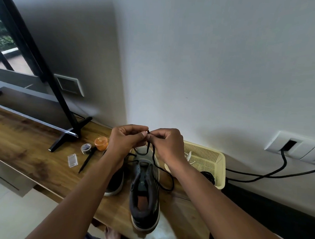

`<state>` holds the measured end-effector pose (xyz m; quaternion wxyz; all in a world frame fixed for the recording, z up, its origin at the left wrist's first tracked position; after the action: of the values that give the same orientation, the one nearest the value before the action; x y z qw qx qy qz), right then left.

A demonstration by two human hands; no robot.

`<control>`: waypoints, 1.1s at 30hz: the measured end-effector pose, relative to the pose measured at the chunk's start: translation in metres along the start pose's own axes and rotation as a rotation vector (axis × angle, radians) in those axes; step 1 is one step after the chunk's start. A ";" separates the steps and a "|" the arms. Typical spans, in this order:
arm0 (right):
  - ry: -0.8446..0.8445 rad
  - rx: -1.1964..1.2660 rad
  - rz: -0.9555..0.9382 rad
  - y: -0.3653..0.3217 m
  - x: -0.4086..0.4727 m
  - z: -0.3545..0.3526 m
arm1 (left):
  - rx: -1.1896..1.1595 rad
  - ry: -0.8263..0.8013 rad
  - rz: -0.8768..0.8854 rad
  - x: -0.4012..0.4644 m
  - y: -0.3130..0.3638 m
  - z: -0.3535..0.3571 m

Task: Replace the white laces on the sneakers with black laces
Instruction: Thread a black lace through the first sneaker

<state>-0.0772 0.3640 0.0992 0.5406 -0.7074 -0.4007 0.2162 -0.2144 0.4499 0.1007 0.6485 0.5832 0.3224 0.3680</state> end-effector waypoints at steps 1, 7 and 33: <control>-0.003 0.002 0.006 0.000 0.000 0.000 | 0.000 -0.006 0.012 0.000 0.001 -0.001; -0.029 0.087 0.101 -0.002 0.000 -0.002 | 0.253 0.019 0.175 -0.001 0.006 -0.001; 0.021 0.214 0.009 -0.042 -0.002 -0.015 | 1.089 0.117 -0.034 -0.001 -0.003 -0.023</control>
<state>-0.0809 0.3577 0.1435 0.6164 -0.6495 -0.3665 0.2526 -0.2342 0.4612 0.0954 0.2397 0.8079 0.5111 0.1692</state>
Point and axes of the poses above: each hand's wrist, its own x-axis towards the middle knuckle, its own z-axis out of the palm, y = z × x, the point moved 3 cm from there along x, towards the middle knuckle, and after that the axes turned 1 degree about -y, right-handed, at the moved point
